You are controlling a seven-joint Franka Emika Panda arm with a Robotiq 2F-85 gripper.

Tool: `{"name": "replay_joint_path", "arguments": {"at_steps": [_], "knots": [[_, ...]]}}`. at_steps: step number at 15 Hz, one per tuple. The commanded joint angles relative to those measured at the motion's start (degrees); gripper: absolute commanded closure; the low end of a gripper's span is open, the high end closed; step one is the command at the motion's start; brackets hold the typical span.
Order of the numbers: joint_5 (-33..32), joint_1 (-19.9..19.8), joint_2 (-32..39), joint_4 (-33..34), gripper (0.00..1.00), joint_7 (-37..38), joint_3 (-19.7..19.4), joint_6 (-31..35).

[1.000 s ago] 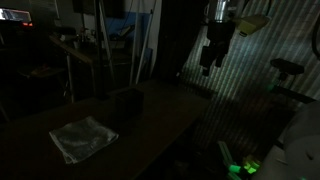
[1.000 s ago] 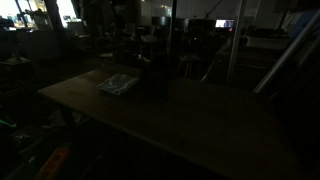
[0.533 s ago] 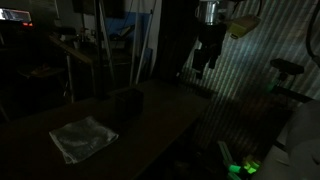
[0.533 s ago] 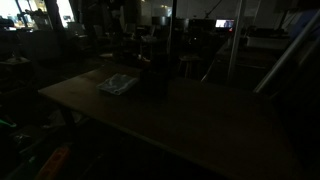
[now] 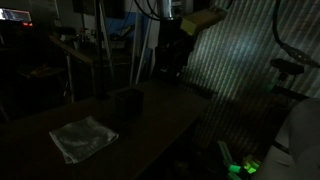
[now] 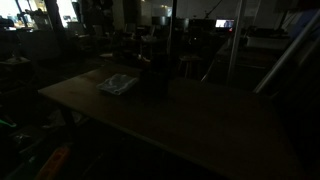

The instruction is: Pick the cloth and shove it in the box

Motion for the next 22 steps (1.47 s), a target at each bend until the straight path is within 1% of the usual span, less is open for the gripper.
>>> {"name": "replay_joint_path", "arguments": {"at_steps": [1,5,10,14,18,22], "knots": [[2.1,1.4,8.0,7.8,0.0,5.9,1.9,1.7],[2.6,3.2,14.9,13.5,0.0,8.8,3.3,6.9],[0.5,4.9,24.2,20.3,0.0,8.3,3.9,15.1],[-2.5,6.2,31.7,23.8,0.0,7.6,3.3,20.9],[-3.4,8.0,37.8,25.2,0.0,6.1,2.2,23.9],[-4.2,10.1,44.1,26.7,0.0,5.9,1.1,25.2]]}}
